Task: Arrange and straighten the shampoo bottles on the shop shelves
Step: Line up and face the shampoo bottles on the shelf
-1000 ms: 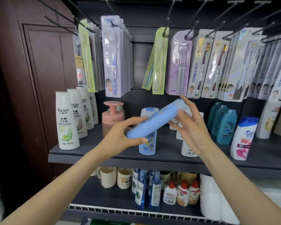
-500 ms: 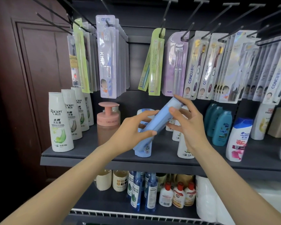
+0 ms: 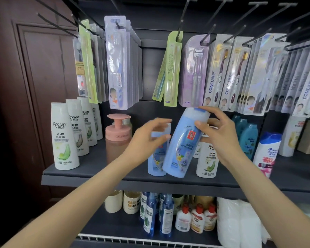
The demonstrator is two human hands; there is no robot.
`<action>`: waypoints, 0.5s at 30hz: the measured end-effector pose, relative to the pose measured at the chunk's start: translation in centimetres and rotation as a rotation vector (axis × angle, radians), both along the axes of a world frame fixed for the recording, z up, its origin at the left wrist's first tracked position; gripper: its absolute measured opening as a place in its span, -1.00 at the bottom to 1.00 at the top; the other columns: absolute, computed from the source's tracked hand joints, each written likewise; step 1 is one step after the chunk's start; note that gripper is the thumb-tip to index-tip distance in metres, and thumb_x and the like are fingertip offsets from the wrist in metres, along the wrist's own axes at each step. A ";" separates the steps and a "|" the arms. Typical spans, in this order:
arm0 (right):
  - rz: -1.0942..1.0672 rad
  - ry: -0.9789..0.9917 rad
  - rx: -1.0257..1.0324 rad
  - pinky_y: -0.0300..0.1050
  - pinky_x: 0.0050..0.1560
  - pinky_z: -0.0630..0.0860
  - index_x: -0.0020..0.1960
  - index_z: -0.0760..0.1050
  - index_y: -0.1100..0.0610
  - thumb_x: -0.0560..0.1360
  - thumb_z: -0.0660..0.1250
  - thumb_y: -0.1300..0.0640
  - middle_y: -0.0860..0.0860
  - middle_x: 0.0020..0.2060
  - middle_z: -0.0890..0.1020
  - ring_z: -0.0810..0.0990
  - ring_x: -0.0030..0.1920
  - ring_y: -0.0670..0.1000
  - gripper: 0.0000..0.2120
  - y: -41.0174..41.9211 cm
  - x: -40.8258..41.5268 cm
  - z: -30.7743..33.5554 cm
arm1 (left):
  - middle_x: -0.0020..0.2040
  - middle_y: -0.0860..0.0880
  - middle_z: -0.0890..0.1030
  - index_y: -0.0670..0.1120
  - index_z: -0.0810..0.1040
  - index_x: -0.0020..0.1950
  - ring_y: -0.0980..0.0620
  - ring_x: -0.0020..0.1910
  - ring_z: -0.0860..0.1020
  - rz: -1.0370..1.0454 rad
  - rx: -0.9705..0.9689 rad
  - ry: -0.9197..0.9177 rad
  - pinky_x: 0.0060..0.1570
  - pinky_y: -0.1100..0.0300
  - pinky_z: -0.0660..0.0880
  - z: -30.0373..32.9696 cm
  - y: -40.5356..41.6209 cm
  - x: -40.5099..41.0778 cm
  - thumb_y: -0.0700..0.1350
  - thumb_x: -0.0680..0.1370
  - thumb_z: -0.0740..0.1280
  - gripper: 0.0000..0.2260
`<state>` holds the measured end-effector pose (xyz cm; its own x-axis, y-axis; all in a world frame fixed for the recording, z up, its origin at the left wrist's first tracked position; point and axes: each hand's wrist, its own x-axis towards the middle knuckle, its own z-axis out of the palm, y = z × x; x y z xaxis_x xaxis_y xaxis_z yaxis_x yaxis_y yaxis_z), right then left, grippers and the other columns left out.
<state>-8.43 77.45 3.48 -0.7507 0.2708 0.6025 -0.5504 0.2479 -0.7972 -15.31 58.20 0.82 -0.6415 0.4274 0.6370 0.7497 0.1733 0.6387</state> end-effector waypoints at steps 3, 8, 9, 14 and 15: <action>-0.139 -0.003 0.168 -0.06 -0.19 0.63 0.02 0.52 -0.19 0.44 0.42 0.22 0.00 -0.07 0.60 0.63 -0.10 0.01 -0.68 0.3 -0.6 0.4 | 0.21 0.02 0.48 0.04 0.44 0.31 0.14 0.18 0.44 0.214 -0.044 0.178 0.20 0.20 0.42 0.6 -0.3 -1.9 -0.16 0.51 0.36 -0.63; -0.264 -0.032 0.308 -0.36 -0.24 0.49 0.07 0.50 -0.10 0.45 0.41 0.21 -0.23 -0.13 0.51 0.56 -0.12 -0.08 -0.71 0.3 -2.5 0.3 | 0.21 0.02 0.44 0.05 0.43 0.33 0.03 0.23 0.41 0.209 -0.262 0.174 0.26 0.11 0.36 1.4 -0.2 -4.6 -0.12 0.46 0.43 -0.54; -0.270 -0.040 0.325 -0.33 -0.21 0.49 0.08 0.50 -0.09 0.45 0.41 0.22 -0.20 -0.13 0.52 0.56 -0.10 -0.05 -0.71 0.2 -3.1 0.2 | 0.19 0.02 0.45 0.05 0.45 0.31 0.04 0.20 0.44 0.191 -0.292 0.178 0.24 0.12 0.38 1.4 -0.1 -4.9 -0.13 0.45 0.43 -0.55; -0.247 -0.075 0.322 -0.45 -0.27 0.45 0.13 0.49 0.05 0.46 0.38 0.27 -0.04 -0.04 0.55 0.53 -0.12 -0.15 -0.72 -0.1 -7.1 -1.3 | 0.09 0.00 0.50 0.00 0.53 0.21 0.06 0.04 0.50 0.192 -0.313 0.216 0.09 0.09 0.49 1.1 0.0 -5.7 -0.21 0.43 0.44 -0.63; -0.258 -0.084 0.333 -0.41 -0.23 0.44 0.12 0.49 0.04 0.46 0.38 0.27 -0.05 -0.03 0.55 0.54 -0.09 -0.11 -0.72 -0.1 -7.9 -1.6 | 0.08 0.00 0.50 -0.01 0.53 0.21 0.05 0.03 0.50 0.193 -0.311 0.226 0.08 0.09 0.49 1.0 0.1 -5.8 -0.21 0.43 0.44 -0.63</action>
<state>-16.37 77.33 1.86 -0.7340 0.2573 0.6285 -0.3728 0.6209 -0.6896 -21.10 58.26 1.86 -0.5873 0.5075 0.6305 0.8000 0.4825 0.3567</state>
